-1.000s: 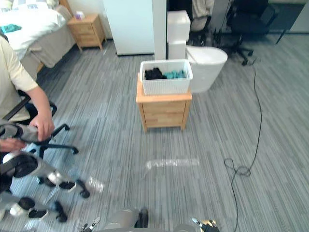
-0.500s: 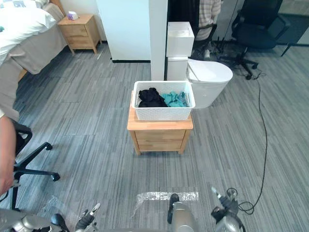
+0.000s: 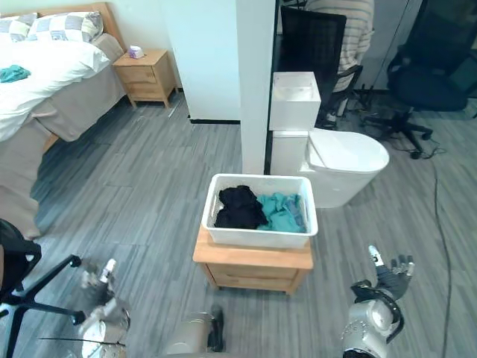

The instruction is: Pick up the laundry basket with both hands and put the clothes into the washing machine.

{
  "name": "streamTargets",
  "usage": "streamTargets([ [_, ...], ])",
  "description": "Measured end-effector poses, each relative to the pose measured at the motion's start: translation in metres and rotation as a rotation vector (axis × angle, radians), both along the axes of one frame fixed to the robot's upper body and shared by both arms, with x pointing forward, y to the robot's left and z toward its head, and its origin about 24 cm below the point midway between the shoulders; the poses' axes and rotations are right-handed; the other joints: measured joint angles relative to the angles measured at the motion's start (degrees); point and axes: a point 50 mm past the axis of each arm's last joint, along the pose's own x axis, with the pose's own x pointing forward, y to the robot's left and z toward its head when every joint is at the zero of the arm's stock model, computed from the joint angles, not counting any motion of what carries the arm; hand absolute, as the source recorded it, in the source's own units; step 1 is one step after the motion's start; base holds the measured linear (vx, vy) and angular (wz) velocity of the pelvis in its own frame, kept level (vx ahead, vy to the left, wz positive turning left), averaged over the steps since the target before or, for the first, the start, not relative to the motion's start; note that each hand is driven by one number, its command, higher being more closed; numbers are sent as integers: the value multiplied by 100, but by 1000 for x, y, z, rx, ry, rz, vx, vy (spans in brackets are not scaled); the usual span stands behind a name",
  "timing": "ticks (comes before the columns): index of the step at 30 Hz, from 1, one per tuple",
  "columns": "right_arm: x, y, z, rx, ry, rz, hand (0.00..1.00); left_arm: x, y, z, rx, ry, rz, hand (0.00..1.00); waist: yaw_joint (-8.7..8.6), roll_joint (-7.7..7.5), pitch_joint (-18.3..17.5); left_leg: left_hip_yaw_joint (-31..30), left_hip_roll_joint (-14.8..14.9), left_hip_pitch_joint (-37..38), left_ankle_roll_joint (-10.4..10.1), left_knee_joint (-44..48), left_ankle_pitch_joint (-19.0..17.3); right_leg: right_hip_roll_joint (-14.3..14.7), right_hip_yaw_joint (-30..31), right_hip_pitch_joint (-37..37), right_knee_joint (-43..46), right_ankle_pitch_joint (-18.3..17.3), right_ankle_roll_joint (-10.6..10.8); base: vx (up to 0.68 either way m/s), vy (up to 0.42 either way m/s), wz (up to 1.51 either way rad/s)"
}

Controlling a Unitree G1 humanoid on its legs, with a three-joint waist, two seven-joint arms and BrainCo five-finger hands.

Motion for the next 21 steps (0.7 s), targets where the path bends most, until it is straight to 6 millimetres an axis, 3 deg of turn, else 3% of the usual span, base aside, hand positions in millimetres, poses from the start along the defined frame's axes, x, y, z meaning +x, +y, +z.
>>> streamTargets([
  [1, -1, 2, -1, 10, 1, -11, 0, 1, 4, 12, 37, -35, 22, 0, -30, -140, -138, 85, -243, 27, 275, 127, -168, -244, 65, 74, 139, -40, 84, 458, 151, -2],
  [3, -1, 5, 1, 14, -17, -13, 0, 5, 4, 21, 83, -50, 9, 0, -16, -175, -135, 222, -340, 294, 426, 206, -410, -449, 268, -194, 1143, -5, 137, 590, 226, -5],
  [5, 5, 12, 6, 15, -53, 12, 0, 7, 6, 31, 142, -50, 21, 0, -33, -169, -137, 245, -366, 755, 516, 21, -606, -598, 527, -685, 2536, 204, 473, 504, 215, -15],
  [8, 9, 18, 9, -2, -57, 56, 0, 9, 7, 47, 242, -61, 34, 0, -24, -96, -226, 207, -307, 1461, 470, -447, -731, -749, 154, -1182, 3083, 4, 230, 358, 115, -1],
  [9, 10, 21, 14, -13, -82, 71, 0, 8, 9, 52, 290, -57, 43, 0, -24, -29, -272, 167, -206, 1625, 415, -536, -809, -800, -28, -1557, 2856, -22, 185, 604, -128, 43],
  [10, -4, 32, 7, -13, -36, 111, 0, -2, 19, 56, 406, 29, 92, 0, -16, -391, -452, 52, -251, 2028, 46, -455, -1160, -955, -90, -1735, 1189, 1084, 232, 607, -285, 45],
  [11, -5, 33, 8, -22, -31, 122, 0, -7, 20, 52, 415, 71, 86, 0, -5, -407, -552, 6, -110, 2057, -73, -263, -1294, -886, -176, -1513, 1078, 933, 441, 590, -397, 36],
  [13, -2, 34, 17, -59, -59, 153, 0, -9, 18, 49, 427, 101, 66, 0, -17, -159, -571, 31, 127, 2030, -166, -221, -1347, -664, -253, -1420, 851, 986, 365, 212, -261, -3],
  [16, -5, 27, 14, -66, -21, 166, 0, -9, 18, 49, 447, 113, 47, 0, -22, -24, -640, -17, 212, 2026, -270, -556, -1291, -498, -356, -1312, 420, 1079, 293, 67, -109, 7],
  [17, -4, 26, 13, -80, 19, 193, 0, -8, 17, 49, 457, 122, -12, 0, -26, -5, -653, -72, 258, 1998, -315, -626, -1256, -409, -458, -1210, 118, 1201, 266, 41, -83, 13],
  [21, 5, 26, 3, -109, 152, 290, 0, -1, 11, 43, 428, 144, -156, 0, -22, -167, -666, -210, 301, 1665, -392, -866, -1040, -261, -555, -1330, -477, 1518, 183, 55, -63, 10],
])
